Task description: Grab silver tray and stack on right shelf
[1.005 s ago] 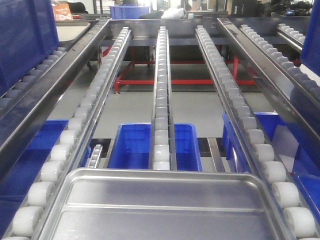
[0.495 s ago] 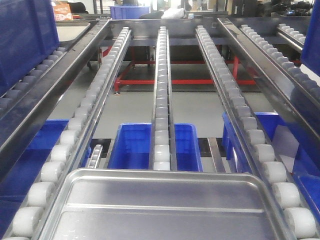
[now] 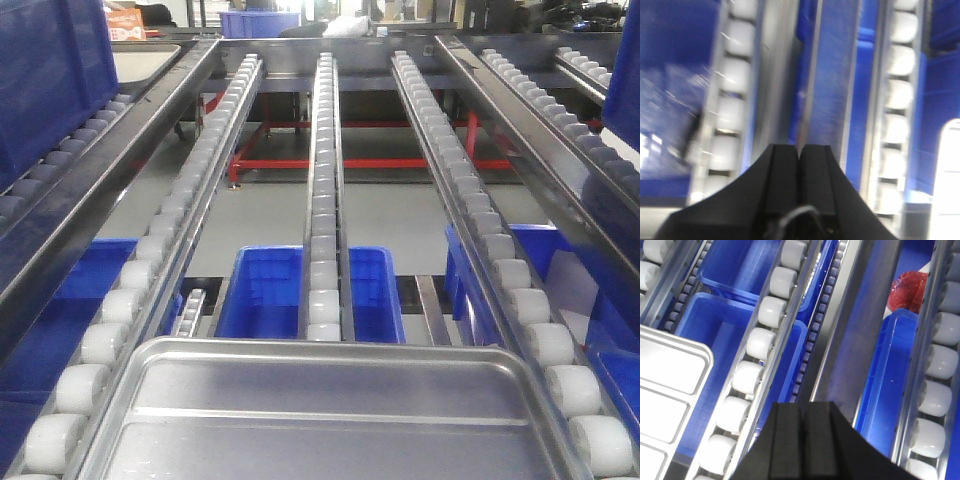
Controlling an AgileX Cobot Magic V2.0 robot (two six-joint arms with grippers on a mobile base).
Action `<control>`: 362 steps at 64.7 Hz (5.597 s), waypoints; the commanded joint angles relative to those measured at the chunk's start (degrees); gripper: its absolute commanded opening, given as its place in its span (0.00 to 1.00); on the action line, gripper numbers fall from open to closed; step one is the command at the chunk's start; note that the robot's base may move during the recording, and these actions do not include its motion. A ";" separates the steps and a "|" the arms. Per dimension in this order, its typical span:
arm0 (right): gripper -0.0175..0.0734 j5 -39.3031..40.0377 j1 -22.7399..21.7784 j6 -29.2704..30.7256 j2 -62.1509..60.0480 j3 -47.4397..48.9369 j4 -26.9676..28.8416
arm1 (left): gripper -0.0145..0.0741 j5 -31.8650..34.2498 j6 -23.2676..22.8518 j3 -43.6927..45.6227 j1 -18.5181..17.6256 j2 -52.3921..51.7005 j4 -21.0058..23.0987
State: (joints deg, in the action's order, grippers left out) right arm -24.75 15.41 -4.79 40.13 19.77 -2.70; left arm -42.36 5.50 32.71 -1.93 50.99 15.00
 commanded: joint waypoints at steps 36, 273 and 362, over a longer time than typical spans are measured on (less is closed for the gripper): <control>0.28 -7.51 0.36 -19.56 14.03 7.10 6.13 | 0.06 9.05 -21.58 5.57 -23.13 10.82 -0.20; 0.69 -6.00 27.54 -54.59 37.70 16.89 -10.60 | 0.46 3.71 -59.84 13.96 -51.50 33.95 -27.89; 0.60 -5.01 27.54 -54.59 38.73 16.89 -11.14 | 0.46 3.71 -59.84 13.84 -51.50 35.72 -27.89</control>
State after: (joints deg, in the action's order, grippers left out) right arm -31.14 42.96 -59.48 80.09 35.01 -12.86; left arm -39.25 -53.63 45.11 -53.16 88.37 -12.48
